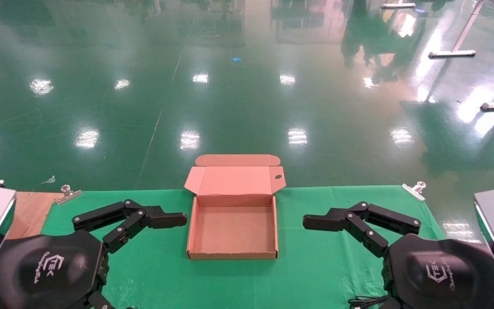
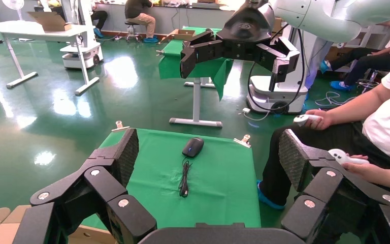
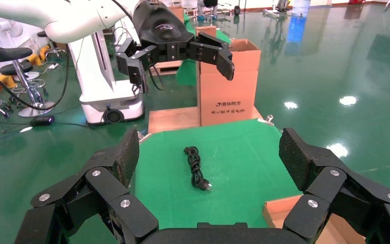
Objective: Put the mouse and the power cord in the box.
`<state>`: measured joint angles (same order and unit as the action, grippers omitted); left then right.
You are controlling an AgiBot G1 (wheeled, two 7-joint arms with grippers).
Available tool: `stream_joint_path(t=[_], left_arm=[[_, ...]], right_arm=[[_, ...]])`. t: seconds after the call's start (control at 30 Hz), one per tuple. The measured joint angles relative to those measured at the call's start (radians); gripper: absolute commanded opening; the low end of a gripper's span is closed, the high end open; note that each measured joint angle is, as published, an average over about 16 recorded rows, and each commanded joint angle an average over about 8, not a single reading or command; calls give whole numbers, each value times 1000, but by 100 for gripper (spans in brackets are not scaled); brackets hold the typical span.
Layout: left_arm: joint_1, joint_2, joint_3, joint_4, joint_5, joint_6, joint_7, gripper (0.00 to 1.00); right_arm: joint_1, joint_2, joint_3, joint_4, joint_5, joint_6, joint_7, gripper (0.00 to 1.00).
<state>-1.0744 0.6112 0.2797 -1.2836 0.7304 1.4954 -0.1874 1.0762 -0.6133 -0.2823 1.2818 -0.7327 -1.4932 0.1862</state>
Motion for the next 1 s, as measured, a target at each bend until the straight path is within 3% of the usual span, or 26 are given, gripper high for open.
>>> stream_joint_path(t=[0.6, 0.8, 1.0], left_arm=[[-5, 3, 5, -5, 18, 0, 10, 100], [-36, 11, 33, -11, 94, 3, 26, 100], [-97, 20, 88, -6, 243, 12, 50, 100]], right_arm=[[2, 2, -5, 0, -14, -2, -4, 100], [32, 7, -42, 4, -109, -19, -17, 100], [111, 3, -128, 7, -296, -51, -33, 100]])
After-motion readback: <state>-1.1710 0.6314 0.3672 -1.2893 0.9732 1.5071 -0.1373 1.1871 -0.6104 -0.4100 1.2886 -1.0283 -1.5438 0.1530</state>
